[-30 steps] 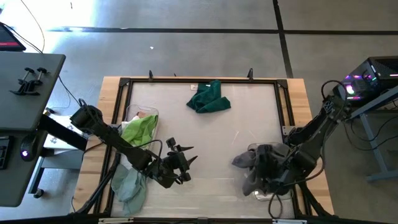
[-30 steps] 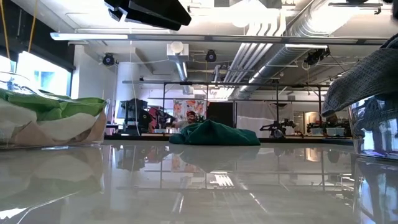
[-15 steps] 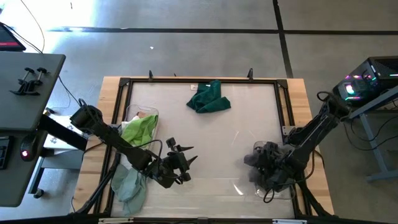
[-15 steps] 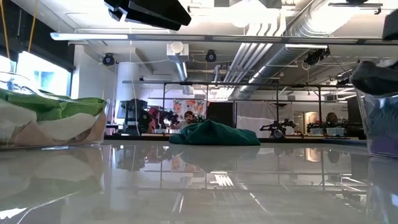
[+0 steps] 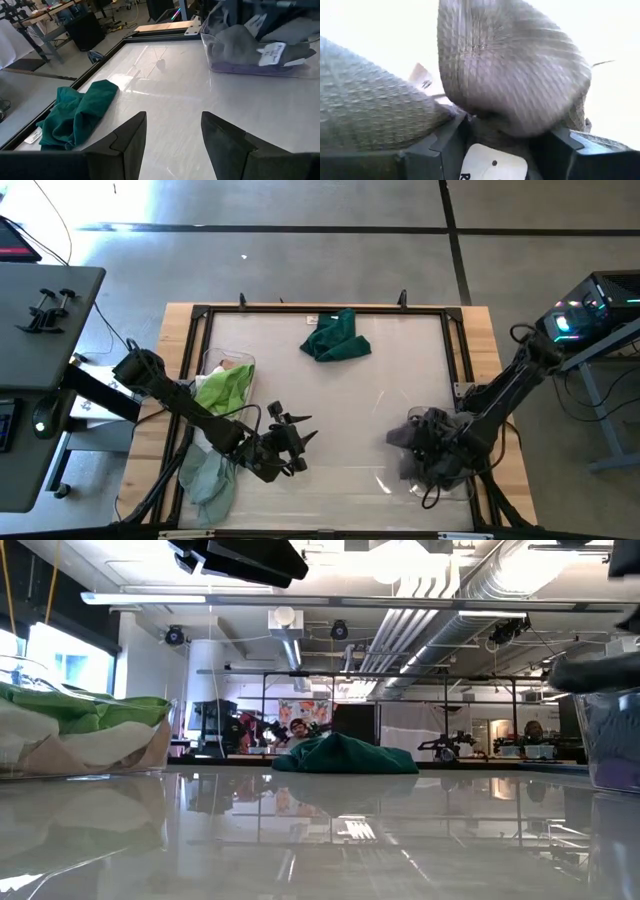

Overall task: Sort towels by color in basket
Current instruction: Put the gray towel into the right transparent bin

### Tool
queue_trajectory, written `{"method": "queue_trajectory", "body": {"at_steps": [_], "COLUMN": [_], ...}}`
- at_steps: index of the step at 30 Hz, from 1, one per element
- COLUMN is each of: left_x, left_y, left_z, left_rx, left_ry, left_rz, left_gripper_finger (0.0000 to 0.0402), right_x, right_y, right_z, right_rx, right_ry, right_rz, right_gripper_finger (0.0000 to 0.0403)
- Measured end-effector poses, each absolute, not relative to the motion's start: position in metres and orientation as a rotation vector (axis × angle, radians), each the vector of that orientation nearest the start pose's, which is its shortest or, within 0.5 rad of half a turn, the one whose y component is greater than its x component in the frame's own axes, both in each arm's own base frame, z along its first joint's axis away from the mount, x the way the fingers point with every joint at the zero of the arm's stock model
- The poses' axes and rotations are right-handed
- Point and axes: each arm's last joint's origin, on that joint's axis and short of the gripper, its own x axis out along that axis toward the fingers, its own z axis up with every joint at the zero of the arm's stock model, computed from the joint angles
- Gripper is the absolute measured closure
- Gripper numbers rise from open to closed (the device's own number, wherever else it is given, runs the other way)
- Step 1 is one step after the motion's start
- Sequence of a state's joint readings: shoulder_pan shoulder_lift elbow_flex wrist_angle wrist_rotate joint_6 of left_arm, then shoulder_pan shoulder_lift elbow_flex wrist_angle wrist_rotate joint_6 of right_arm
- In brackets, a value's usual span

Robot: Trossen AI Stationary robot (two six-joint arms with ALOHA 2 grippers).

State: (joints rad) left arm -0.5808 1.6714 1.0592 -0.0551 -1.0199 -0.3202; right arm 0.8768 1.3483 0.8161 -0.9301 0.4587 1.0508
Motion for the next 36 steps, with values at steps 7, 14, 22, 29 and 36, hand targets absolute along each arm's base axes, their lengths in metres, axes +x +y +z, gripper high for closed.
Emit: {"method": "queue_trajectory", "body": {"at_steps": [7, 14, 22, 29, 36], "left_x": [0.303, 0.303, 0.303, 0.303, 0.303], "left_y": [-0.17, -0.17, -0.17, -0.17, -0.17], "left_z": [0.223, 0.223, 0.223, 0.223, 0.223], "left_rx": [0.173, 0.173, 0.174, 0.174, 0.182], "left_ry": [0.392, 0.392, 0.392, 0.392, 0.394], "left_rz": [0.487, 0.487, 0.487, 0.487, 0.486], "left_gripper_finger": [0.0225, 0.0225, 0.0225, 0.0225, 0.0225], "right_x": [0.152, 0.138, 0.117, 0.114, 0.122], "right_y": [0.163, 0.163, 0.16, 0.155, 0.151], "right_z": [0.239, 0.279, 0.295, 0.268, 0.219], "right_rx": [-0.02, -0.026, 0.184, 0.208, 0.253], "right_ry": [1.124, 1.125, 1.235, 1.312, 1.341], "right_rz": [-0.252, -0.35, -0.533, -0.635, -0.579], "right_gripper_finger": [0.0208, 0.0208, 0.0208, 0.0208, 0.0208]}}
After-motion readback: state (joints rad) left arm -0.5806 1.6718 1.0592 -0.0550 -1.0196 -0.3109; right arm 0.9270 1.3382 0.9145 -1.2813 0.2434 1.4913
